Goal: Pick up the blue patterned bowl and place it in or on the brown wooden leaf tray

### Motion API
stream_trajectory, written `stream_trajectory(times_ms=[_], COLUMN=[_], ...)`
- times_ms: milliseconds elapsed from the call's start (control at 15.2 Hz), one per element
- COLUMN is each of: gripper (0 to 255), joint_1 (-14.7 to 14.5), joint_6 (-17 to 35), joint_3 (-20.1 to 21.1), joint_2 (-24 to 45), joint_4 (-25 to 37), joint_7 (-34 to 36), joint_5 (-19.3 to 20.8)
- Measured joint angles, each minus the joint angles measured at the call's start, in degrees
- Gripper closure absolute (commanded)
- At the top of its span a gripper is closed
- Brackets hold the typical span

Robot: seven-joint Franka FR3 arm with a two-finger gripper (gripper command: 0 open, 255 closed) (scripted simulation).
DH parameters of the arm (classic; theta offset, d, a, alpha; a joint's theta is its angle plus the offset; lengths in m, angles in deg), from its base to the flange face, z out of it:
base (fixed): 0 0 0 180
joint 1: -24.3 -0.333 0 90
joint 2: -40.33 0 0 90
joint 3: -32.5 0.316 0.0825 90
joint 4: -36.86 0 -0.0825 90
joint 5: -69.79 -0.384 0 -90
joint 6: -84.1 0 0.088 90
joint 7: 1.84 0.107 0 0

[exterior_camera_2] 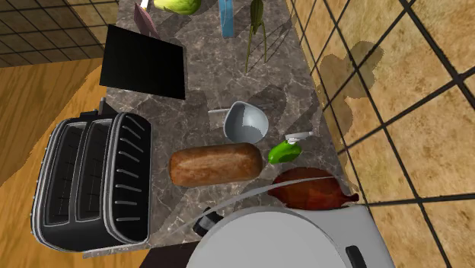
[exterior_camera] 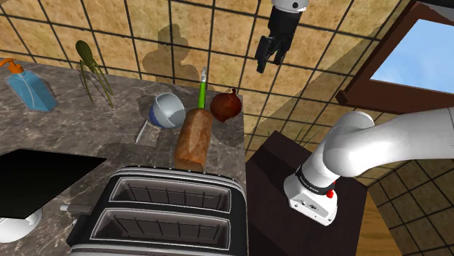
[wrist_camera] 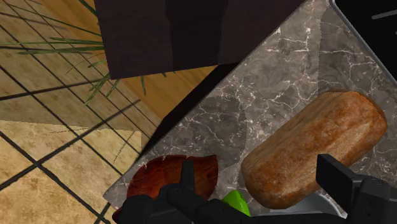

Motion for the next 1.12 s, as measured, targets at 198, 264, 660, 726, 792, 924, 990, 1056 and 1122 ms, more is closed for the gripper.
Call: stream_trajectory(times_ms=[198,264,660,726,792,924,990,1056,1122], gripper=[0,0,0,0,0,0,0,0,0], joint_1=[-0.2,-0.5,-1.7,-2.0,-2.3,-2.8,-3.0,-3.2,-3.4], joint_6=[2.0,3.4,14.1,15.8,17.2,20.5,22.0,23.3,24.4], joint_3=[0.2,0.5,1.6,1.9,2.0,2.4,2.6,2.7,2.9], joint_2=[1.5,3.1,12.6,14.0,15.6,19.2,20.9,22.8,25.0], joint_4=[-0.4,-0.1,-0.5,-0.7,-0.2,0.6,0.9,1.7,2.9], joint_7=[0.5,0.9,2.4,2.8,3.0,3.2,3.3,3.3,3.5], joint_5=[-0.8,-1.4,-5.1,-5.7,-6.3,-7.6,-8.2,-8.7,-9.3])
